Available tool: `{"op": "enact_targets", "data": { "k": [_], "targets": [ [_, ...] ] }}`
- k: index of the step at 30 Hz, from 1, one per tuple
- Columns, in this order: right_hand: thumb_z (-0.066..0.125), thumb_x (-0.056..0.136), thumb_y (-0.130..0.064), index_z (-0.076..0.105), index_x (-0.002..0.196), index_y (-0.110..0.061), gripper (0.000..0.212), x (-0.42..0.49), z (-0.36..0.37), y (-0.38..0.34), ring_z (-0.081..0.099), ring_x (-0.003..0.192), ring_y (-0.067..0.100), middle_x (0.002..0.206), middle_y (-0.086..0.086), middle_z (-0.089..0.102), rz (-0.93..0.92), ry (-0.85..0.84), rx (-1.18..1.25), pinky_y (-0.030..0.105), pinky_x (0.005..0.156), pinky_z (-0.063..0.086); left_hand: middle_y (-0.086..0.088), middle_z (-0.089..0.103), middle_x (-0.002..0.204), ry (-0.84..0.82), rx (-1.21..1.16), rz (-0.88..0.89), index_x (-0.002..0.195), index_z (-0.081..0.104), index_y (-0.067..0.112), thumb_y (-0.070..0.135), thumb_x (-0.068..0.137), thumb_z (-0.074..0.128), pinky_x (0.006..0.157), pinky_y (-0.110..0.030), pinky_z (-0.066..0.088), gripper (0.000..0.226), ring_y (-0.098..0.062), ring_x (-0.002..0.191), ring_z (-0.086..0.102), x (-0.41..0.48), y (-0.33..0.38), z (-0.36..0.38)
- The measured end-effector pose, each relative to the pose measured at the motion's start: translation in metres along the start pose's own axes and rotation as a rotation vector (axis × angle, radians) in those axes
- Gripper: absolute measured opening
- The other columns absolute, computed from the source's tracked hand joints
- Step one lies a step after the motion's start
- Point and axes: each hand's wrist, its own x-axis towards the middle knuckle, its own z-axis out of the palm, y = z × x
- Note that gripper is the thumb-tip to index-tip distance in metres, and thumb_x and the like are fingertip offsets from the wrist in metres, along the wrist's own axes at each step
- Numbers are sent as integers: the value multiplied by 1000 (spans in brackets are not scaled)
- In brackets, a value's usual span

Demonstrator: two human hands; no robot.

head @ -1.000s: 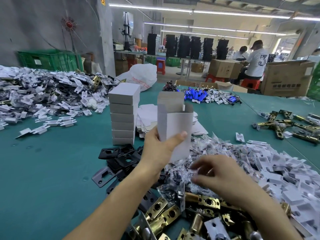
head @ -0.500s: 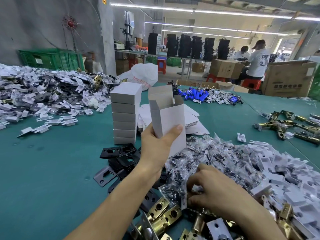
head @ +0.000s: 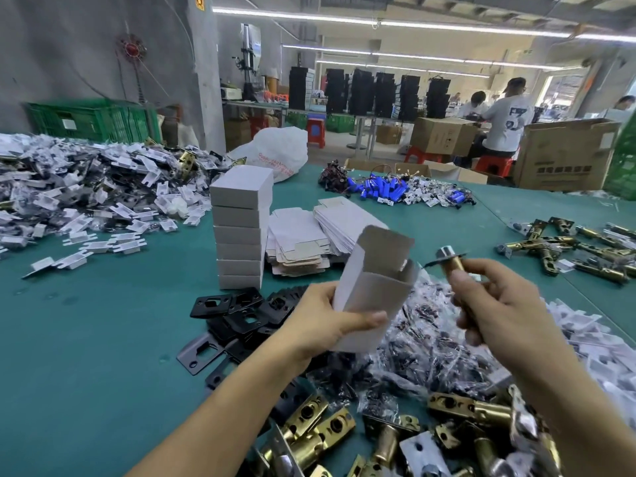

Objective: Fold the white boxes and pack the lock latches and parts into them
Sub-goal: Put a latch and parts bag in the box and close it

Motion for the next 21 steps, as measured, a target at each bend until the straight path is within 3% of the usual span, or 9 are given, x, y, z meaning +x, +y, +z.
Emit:
{"op": "enact_targets", "data": {
  "k": [3, 6, 10, 14, 18, 21],
  "targets": [
    [56, 97, -9, 65, 121, -33, 35, 1, -12, -4, 57, 65, 20, 84, 5, 60, -46, -7, -32, 40, 62, 49, 3, 78, 95, -32, 30, -17, 99, 75, 22, 26, 60, 93, 79, -30, 60, 44, -15, 90, 73, 1, -4, -1],
    [63, 92, -10, 72, 106, -46, 39, -5, -16, -15, 60, 66, 13, 83, -4, 65, -221, -75, -81, 32, 63, 52, 6, 77, 88, -51, 91, 49, 88, 76, 23, 24, 59, 96, 75, -22, 58, 35, -7, 81, 72, 1, -6, -1],
    [69, 87, -10, 70, 101, -37, 30, -9, -10, -22, 66, 74, 15, 88, -7, 72, -351, -27, -39, 36, 69, 56, 2, 75, 89, -125, 167, 83, 95, 76, 16, 30, 62, 90, 71, -15, 51, 38, -8, 82, 69, -2, -7, 4],
    [74, 82, -11, 63, 101, -33, 31, -9, -7, -21, 66, 76, 14, 89, -7, 70, -371, -3, -84, 38, 71, 56, 0, 75, 89, -172, 176, 67, 97, 75, 14, 15, 72, 90, 70, -9, 49, 29, -3, 78, 67, -2, -8, 1],
    [81, 76, -14, 63, 90, -31, 28, -11, -3, -18, 57, 61, 17, 82, -10, 69, -419, -35, -249, 34, 59, 48, 6, 74, 84, -256, 110, 64, 102, 72, 6, 5, 74, 86, 68, -15, 54, 32, -2, 79, 70, -2, -9, 1],
    [85, 71, -15, 70, 88, -34, 29, -12, 1, -20, 62, 69, 11, 85, -10, 67, -471, -87, -305, 27, 63, 51, 3, 73, 90, -292, 90, 70, 105, 71, 5, 4, 75, 86, 71, -24, 57, 34, -7, 84, 70, -3, -11, 2]
  ]
}}
